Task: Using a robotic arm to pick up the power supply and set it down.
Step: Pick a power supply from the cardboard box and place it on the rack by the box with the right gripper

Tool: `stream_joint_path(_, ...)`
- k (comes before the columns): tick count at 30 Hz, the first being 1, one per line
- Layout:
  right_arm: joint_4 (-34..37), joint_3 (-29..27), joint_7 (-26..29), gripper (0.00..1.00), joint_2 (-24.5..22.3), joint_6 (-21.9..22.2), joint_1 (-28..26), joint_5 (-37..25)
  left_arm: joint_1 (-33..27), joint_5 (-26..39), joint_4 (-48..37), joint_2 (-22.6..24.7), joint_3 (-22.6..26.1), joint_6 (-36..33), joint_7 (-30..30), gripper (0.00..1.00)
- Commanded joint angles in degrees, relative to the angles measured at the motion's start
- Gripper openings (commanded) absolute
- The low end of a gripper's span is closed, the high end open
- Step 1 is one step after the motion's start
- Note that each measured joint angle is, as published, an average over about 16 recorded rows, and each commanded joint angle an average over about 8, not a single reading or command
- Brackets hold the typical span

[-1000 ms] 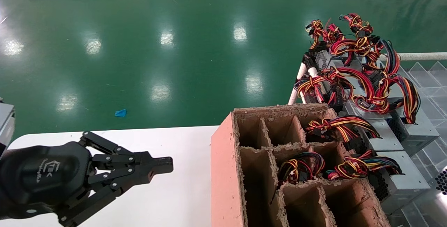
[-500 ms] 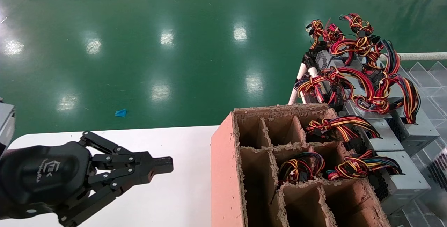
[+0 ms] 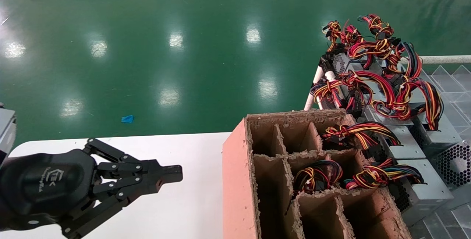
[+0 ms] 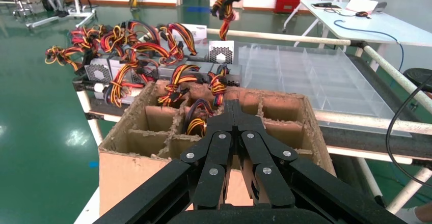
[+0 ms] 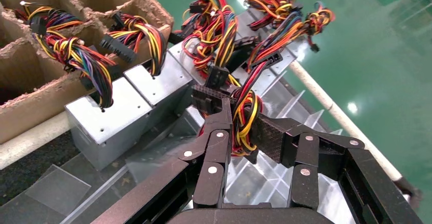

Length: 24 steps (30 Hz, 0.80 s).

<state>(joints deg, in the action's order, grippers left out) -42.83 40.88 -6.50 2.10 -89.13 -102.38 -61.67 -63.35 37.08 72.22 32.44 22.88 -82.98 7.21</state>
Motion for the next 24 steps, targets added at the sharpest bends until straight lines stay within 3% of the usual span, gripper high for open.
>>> stream_joint_path(1,0.95,0.45,-0.78,0.0,0.54,0.06,0.55,0.68,0.0,0.0,0.0,0.0,0.0,0.0,0.0,0.0)
stream_joint_path(24,3.39,1.45,-2.94,0.0,2.77,-0.3,1.84,4.05,0.0,0.0,0.0,0.0,0.01,0.0,0.0,0.0)
